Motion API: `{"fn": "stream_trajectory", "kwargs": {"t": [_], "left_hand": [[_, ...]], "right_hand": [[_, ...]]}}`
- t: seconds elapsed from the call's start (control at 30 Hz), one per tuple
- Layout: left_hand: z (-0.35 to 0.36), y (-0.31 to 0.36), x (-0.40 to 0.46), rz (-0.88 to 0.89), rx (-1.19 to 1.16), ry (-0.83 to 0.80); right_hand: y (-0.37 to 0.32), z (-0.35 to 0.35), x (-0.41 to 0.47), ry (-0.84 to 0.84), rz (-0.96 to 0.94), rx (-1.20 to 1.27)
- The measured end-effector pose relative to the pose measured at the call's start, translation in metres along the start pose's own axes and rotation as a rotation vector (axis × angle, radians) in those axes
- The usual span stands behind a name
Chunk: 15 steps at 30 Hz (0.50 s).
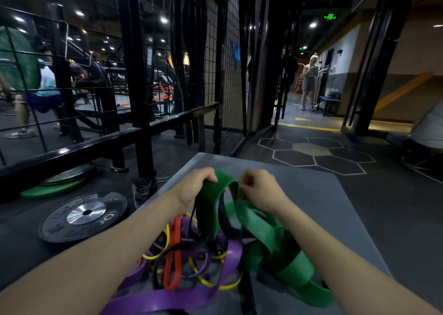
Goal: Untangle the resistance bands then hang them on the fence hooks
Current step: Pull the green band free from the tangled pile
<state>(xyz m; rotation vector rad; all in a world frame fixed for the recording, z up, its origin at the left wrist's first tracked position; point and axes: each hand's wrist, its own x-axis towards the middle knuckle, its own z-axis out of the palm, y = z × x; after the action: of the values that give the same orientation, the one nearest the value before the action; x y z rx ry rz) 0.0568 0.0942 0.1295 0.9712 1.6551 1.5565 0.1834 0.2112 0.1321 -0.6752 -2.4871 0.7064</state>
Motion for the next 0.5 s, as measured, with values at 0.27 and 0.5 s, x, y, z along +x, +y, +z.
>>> {"fn": "stream_trajectory", "kwargs": {"t": [0.27,0.5], "left_hand": [[0.005,0.004,0.008,-0.009,-0.274,0.160],[0.010,0.008,0.011,-0.065,-0.282,0.215]], "right_hand": [[0.004,0.012,-0.024,-0.134,-0.054,0.256],[0.001,0.030,-0.035,0.201,-0.129,0.051]]}}
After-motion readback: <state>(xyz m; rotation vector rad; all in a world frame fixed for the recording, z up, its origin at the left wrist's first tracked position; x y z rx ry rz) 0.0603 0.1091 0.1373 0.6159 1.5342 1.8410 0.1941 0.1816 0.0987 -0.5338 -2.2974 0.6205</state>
